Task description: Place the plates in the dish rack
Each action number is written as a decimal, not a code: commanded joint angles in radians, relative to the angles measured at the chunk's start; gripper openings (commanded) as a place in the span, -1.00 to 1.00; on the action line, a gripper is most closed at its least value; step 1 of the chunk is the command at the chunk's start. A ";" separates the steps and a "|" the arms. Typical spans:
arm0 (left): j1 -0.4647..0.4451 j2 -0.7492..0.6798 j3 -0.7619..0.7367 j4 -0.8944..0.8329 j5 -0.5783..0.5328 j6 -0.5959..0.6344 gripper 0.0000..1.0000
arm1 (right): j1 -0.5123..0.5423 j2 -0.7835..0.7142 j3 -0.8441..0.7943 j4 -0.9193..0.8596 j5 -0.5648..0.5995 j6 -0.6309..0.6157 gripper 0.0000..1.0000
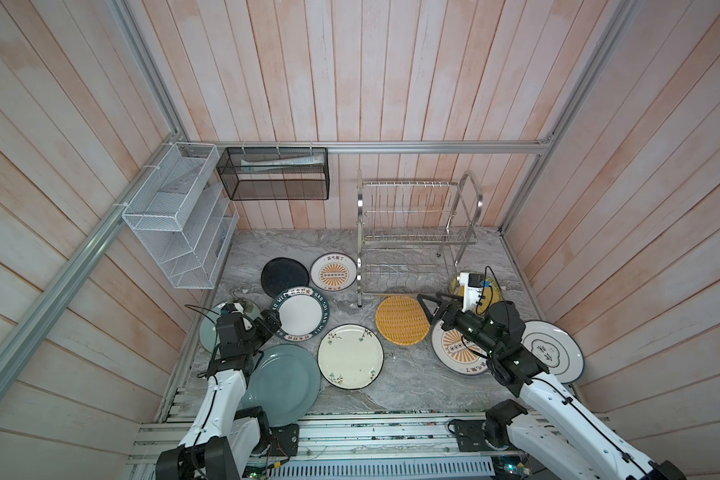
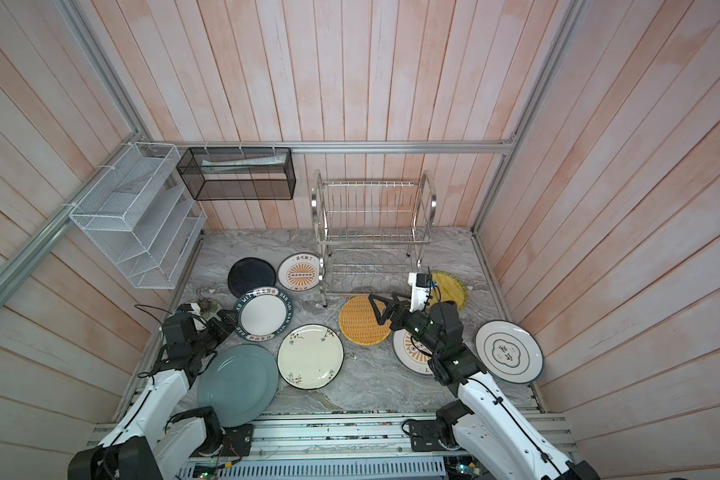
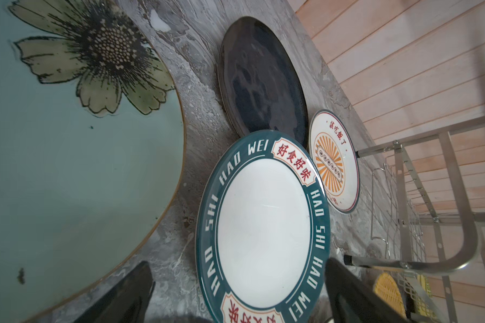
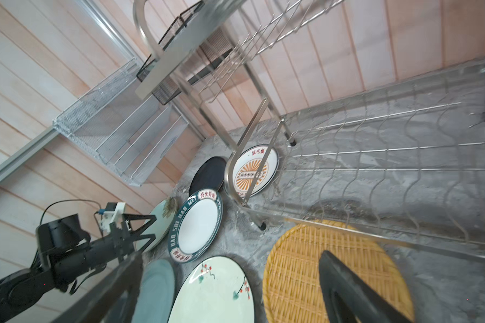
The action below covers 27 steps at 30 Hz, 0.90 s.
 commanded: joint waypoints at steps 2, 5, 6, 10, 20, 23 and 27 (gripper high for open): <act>0.007 0.068 -0.002 0.072 0.085 0.021 0.83 | 0.039 0.010 0.013 0.001 -0.011 -0.009 0.96; 0.007 0.121 0.015 0.071 0.106 0.027 0.73 | 0.047 0.018 0.009 0.012 -0.018 -0.004 0.95; 0.008 0.133 0.021 0.061 0.093 0.027 0.73 | 0.047 0.019 0.008 0.017 -0.020 0.002 0.96; 0.007 0.182 0.027 0.083 0.095 0.024 0.72 | 0.051 0.020 0.002 0.035 -0.036 0.018 0.95; 0.008 0.310 0.058 0.152 0.158 0.033 0.61 | 0.060 -0.008 -0.029 0.053 -0.042 0.040 0.96; 0.008 0.330 0.060 0.174 0.171 0.019 0.56 | 0.059 -0.008 -0.029 0.057 -0.042 0.045 0.95; 0.008 0.357 0.056 0.206 0.188 -0.005 0.47 | 0.061 -0.007 -0.031 0.074 -0.052 0.051 0.96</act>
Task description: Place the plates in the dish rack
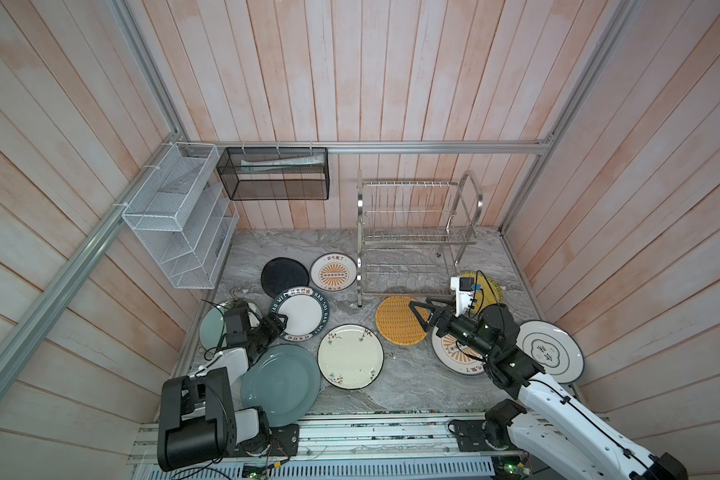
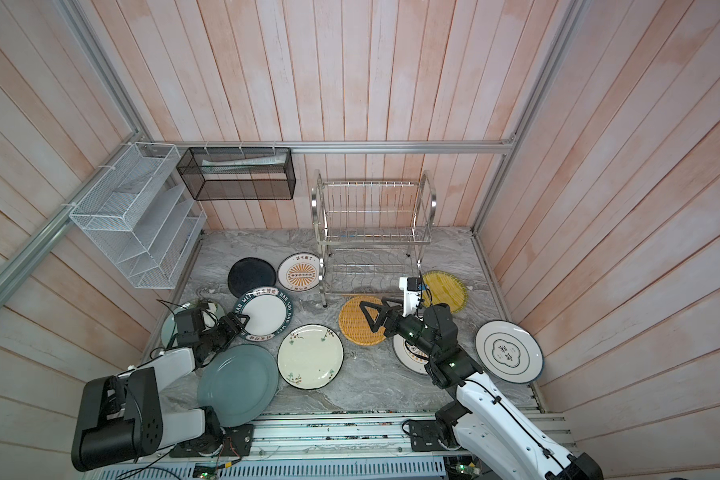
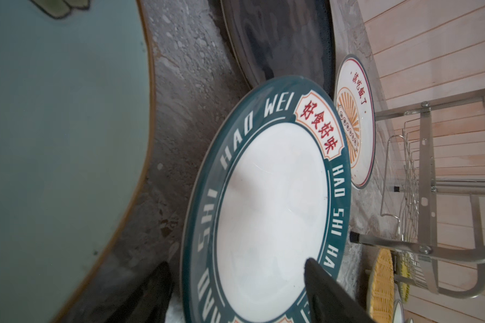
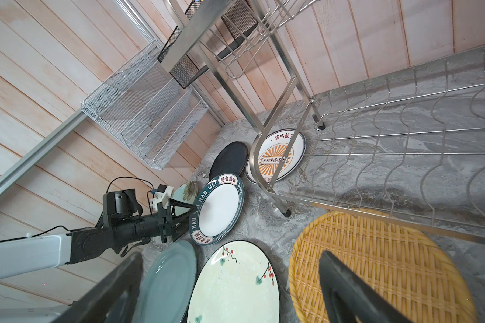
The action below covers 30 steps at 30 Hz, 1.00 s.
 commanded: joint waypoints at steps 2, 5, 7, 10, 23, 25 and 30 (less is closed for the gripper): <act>0.004 0.034 0.016 0.065 0.027 -0.023 0.44 | 0.009 -0.010 -0.017 0.043 -0.024 0.020 0.96; 0.005 0.064 0.013 0.099 0.042 -0.043 0.39 | 0.011 -0.012 -0.028 0.061 -0.031 0.026 0.95; 0.005 0.081 0.016 0.107 0.042 -0.050 0.33 | 0.012 -0.013 -0.032 0.067 -0.034 0.028 0.96; 0.006 0.090 0.017 0.117 0.038 -0.056 0.26 | 0.015 -0.015 -0.036 0.079 -0.036 0.032 0.96; 0.009 0.098 0.004 0.190 0.086 -0.122 -0.46 | 0.030 0.000 -0.040 0.092 -0.041 0.046 0.95; 0.009 0.098 0.007 0.198 0.092 -0.128 -0.54 | 0.030 0.001 -0.038 0.093 -0.039 0.045 0.95; 0.009 0.114 0.010 0.244 0.119 -0.152 -0.64 | 0.031 0.005 -0.035 0.087 -0.036 0.046 0.96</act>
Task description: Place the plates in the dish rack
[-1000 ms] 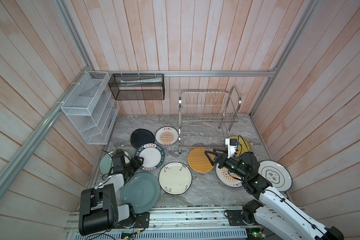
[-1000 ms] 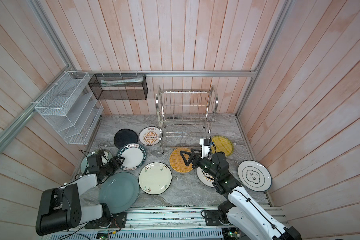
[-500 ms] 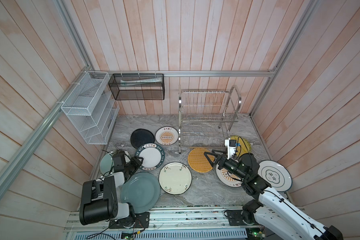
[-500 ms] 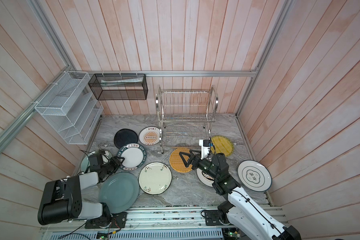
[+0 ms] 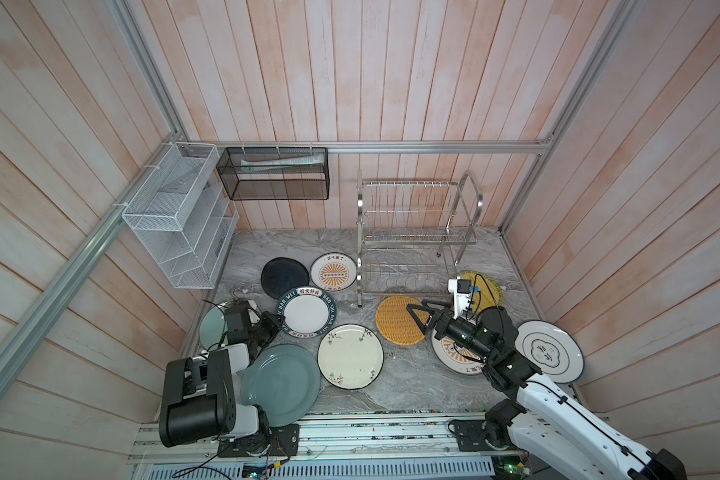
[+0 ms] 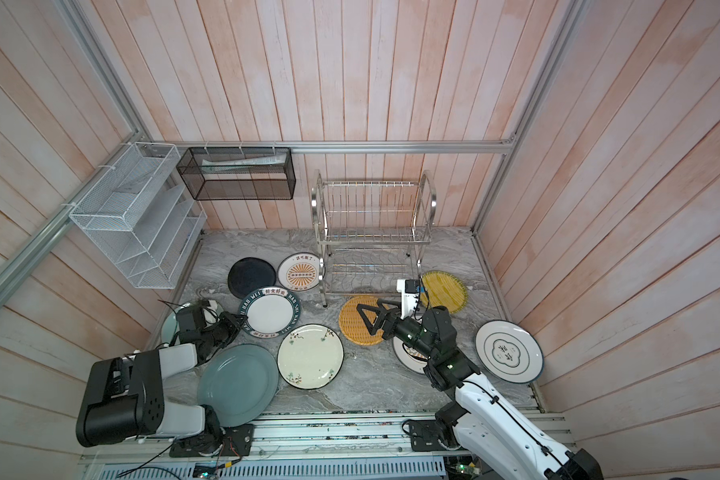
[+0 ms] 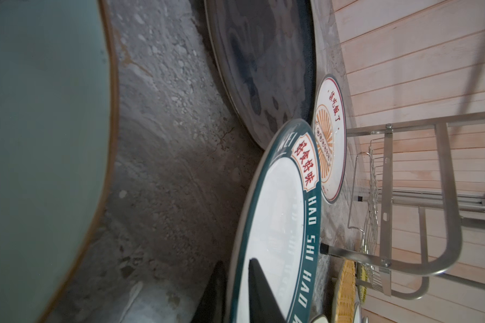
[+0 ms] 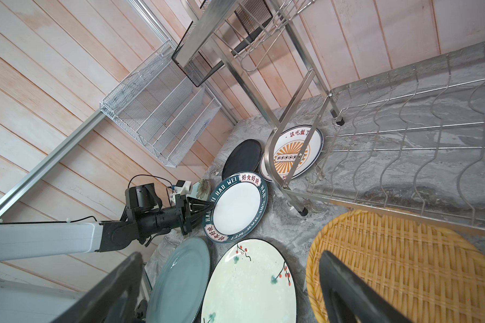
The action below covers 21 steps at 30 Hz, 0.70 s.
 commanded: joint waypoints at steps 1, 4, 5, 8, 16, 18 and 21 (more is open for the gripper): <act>0.006 0.014 0.006 0.072 0.044 -0.021 -0.71 | 0.006 0.000 -0.004 0.016 -0.010 0.004 0.95; 0.005 0.039 0.009 0.092 0.052 -0.026 -0.81 | 0.006 -0.004 -0.006 0.011 0.001 0.004 0.95; 0.004 0.050 0.011 0.103 0.062 -0.028 -0.82 | 0.006 -0.005 -0.006 0.010 0.002 0.004 0.96; 0.006 0.065 0.014 0.120 0.087 -0.046 -0.85 | 0.006 -0.007 -0.002 -0.001 0.004 0.001 0.96; 0.006 -0.052 0.005 0.060 0.110 -0.063 -0.96 | 0.007 -0.017 0.014 -0.046 0.047 -0.005 0.95; 0.004 -0.105 0.002 0.028 0.125 -0.062 -1.00 | 0.006 -0.018 0.024 -0.064 0.070 -0.008 0.95; 0.004 -0.177 -0.003 -0.009 0.158 -0.073 -1.00 | 0.006 -0.016 0.038 -0.085 0.090 -0.007 0.95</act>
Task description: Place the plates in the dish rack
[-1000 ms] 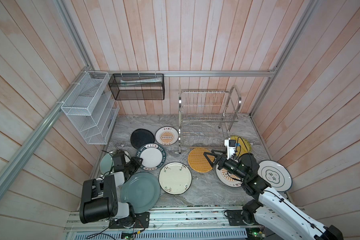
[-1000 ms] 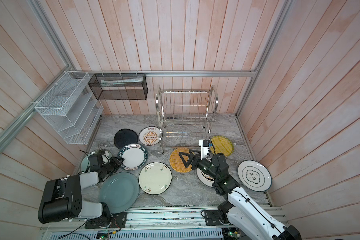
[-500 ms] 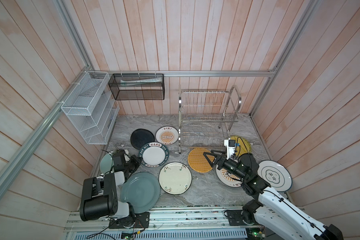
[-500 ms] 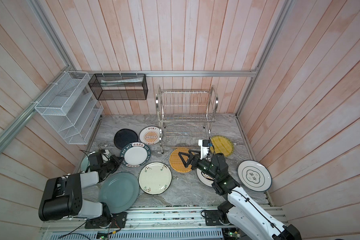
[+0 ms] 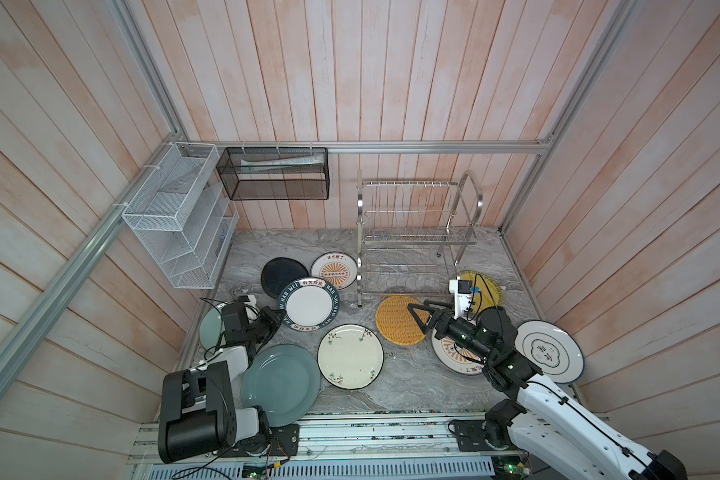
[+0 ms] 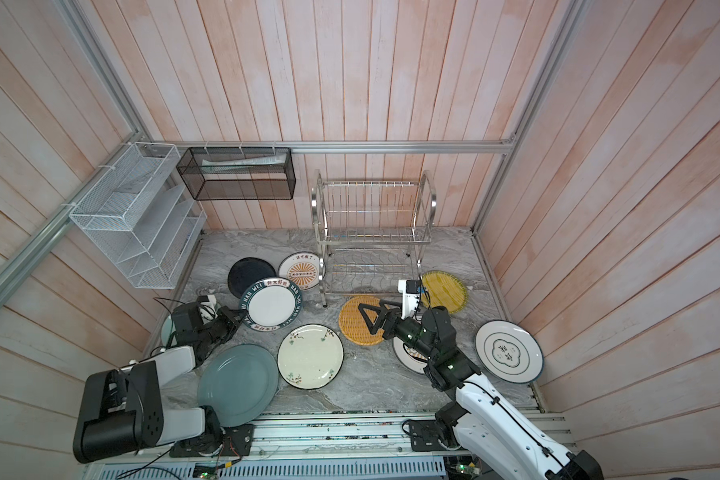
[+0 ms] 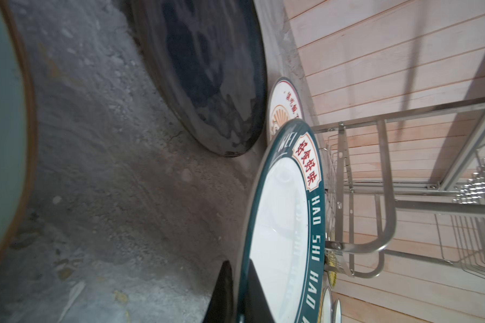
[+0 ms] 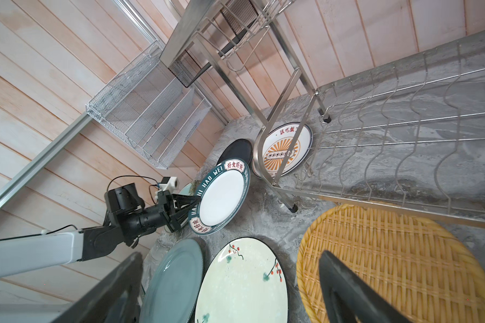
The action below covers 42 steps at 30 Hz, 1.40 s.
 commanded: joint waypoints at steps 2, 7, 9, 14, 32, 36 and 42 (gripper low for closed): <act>0.003 -0.111 -0.015 -0.012 0.101 -0.049 -1.00 | 0.006 -0.006 0.045 -0.040 0.037 0.002 0.95; 0.001 -0.251 -0.062 0.068 0.183 -0.191 -1.00 | 0.006 0.006 0.086 -0.057 0.019 0.026 0.95; -0.001 -0.293 -0.074 0.101 0.208 -0.260 -1.00 | 0.009 0.012 0.099 -0.057 0.014 0.031 0.95; -0.097 -0.422 -0.048 0.043 0.159 -0.324 -1.00 | 0.035 0.060 0.127 -0.028 0.012 0.055 0.95; -0.544 -0.321 0.045 0.120 -0.131 -0.358 -1.00 | 0.203 0.169 0.205 -0.086 0.152 0.212 0.37; -0.569 -0.306 0.060 0.112 -0.152 -0.345 -1.00 | 0.204 0.172 0.197 -0.117 0.204 0.273 0.10; -0.603 -0.292 0.074 0.120 -0.173 -0.338 -1.00 | 0.206 0.225 0.215 -0.154 0.220 0.304 -0.10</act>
